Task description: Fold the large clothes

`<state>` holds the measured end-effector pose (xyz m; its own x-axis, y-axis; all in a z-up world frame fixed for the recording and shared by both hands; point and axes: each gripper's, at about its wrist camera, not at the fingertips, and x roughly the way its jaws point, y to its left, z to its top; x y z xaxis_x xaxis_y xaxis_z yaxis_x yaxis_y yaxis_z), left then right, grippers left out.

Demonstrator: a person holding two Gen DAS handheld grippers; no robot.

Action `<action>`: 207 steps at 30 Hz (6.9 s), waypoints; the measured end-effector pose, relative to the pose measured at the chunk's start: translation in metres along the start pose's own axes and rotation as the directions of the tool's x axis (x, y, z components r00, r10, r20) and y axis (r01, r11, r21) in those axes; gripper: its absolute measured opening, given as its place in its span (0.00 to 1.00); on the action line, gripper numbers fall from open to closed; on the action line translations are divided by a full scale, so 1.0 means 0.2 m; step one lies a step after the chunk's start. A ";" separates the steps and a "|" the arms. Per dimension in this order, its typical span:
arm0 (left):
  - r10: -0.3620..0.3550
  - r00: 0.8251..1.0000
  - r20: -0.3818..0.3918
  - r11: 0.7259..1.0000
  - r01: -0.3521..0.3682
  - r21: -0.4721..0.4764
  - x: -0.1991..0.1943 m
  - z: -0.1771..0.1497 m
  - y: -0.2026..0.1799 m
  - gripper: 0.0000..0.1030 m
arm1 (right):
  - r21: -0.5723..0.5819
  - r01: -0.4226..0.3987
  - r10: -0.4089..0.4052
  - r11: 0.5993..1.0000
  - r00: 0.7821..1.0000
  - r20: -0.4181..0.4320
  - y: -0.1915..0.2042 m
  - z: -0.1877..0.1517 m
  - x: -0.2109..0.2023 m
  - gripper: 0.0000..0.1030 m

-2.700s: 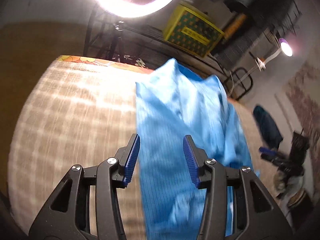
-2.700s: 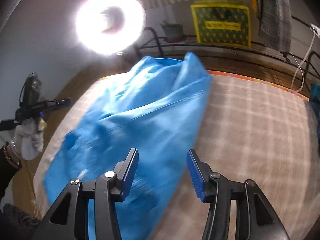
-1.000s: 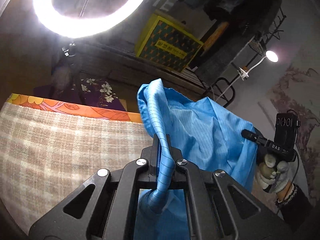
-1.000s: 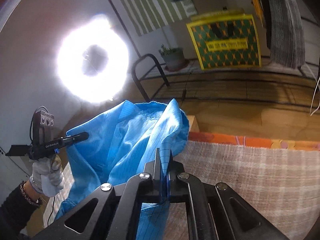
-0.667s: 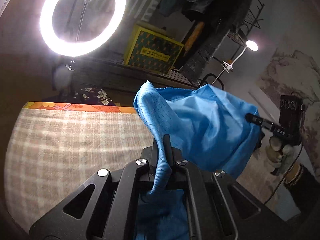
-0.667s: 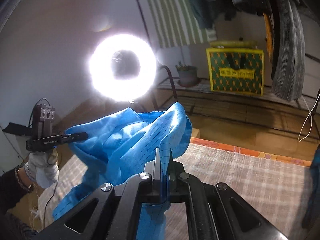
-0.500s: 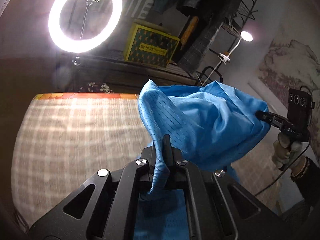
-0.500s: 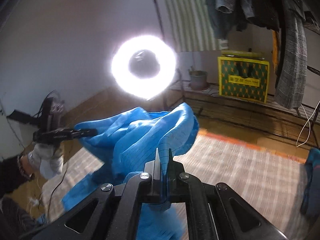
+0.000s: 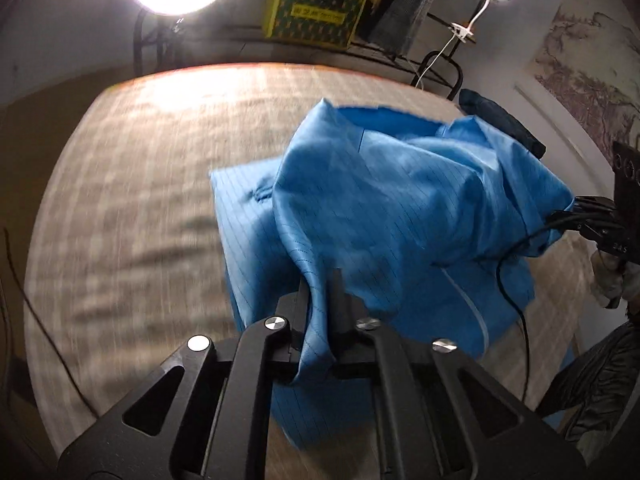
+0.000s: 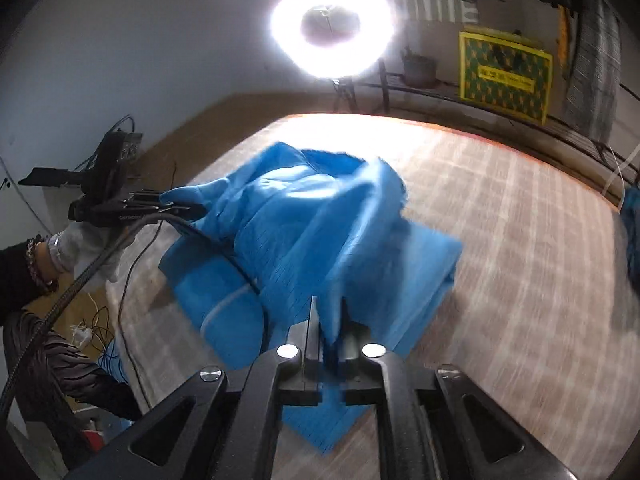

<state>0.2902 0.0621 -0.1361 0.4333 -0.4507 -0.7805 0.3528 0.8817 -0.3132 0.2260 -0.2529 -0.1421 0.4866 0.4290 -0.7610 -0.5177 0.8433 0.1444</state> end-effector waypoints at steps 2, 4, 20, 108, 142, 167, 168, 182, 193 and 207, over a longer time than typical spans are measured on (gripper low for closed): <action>-0.003 1.000 0.010 1.000 0.003 -0.005 -0.09 -0.04 -0.03 0.14 | 0.026 0.001 -0.001 1.000 0.999 0.038 0.00 -0.02 -0.09 0.29; -0.005 0.999 0.047 1.000 0.005 0.004 -0.22 -0.06 -0.06 0.14 | 0.050 -0.001 -0.003 0.999 0.997 0.080 -0.01 -0.03 -0.20 0.29; -0.077 0.963 0.258 0.996 0.084 -0.016 -1.42 -0.27 -0.49 0.19 | -0.001 0.018 -0.017 1.000 0.918 0.397 0.28 -0.14 -1.31 0.29; -0.041 0.999 0.034 0.908 0.051 -0.415 -0.40 -0.31 0.37 0.59 | 0.313 -0.069 0.051 0.947 0.996 0.066 -0.28 -0.24 -0.09 0.72; -0.153 0.988 -0.015 0.888 0.131 -0.440 0.06 -0.04 0.43 0.05 | 0.534 -0.260 0.252 0.804 0.963 0.089 -0.75 -0.04 0.32 0.16; 0.003 0.998 0.059 0.913 0.021 -0.407 0.00 0.16 0.48 0.17 | 0.527 -0.216 0.162 0.822 0.976 0.148 -0.90 0.10 0.16 0.45; 0.009 0.997 0.073 0.913 0.022 -0.407 -0.02 0.18 0.47 0.17 | 0.554 -0.235 0.179 0.799 0.972 0.154 -0.93 0.09 0.18 0.46; -0.009 0.999 -0.039 0.948 -0.004 -0.319 0.39 0.29 0.33 0.17 | 0.690 -0.397 0.289 0.605 0.917 0.274 -0.99 0.12 0.43 0.07; -0.006 0.995 0.096 0.958 0.033 -0.283 0.19 0.35 0.33 0.17 | 0.580 -0.152 0.024 0.800 0.975 0.222 -0.87 0.20 0.14 0.24; 0.080 0.997 0.023 0.968 -0.072 -0.242 0.42 0.35 0.35 0.17 | 0.324 0.015 0.000 0.946 0.999 -0.047 -0.44 0.23 0.46 0.14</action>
<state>0.4093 0.0759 -0.1868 0.4786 -0.3821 -0.7906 0.1099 0.9193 -0.3778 0.3481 -0.2721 -0.1969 0.4526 0.4134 -0.7901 -0.2547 0.9091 0.3298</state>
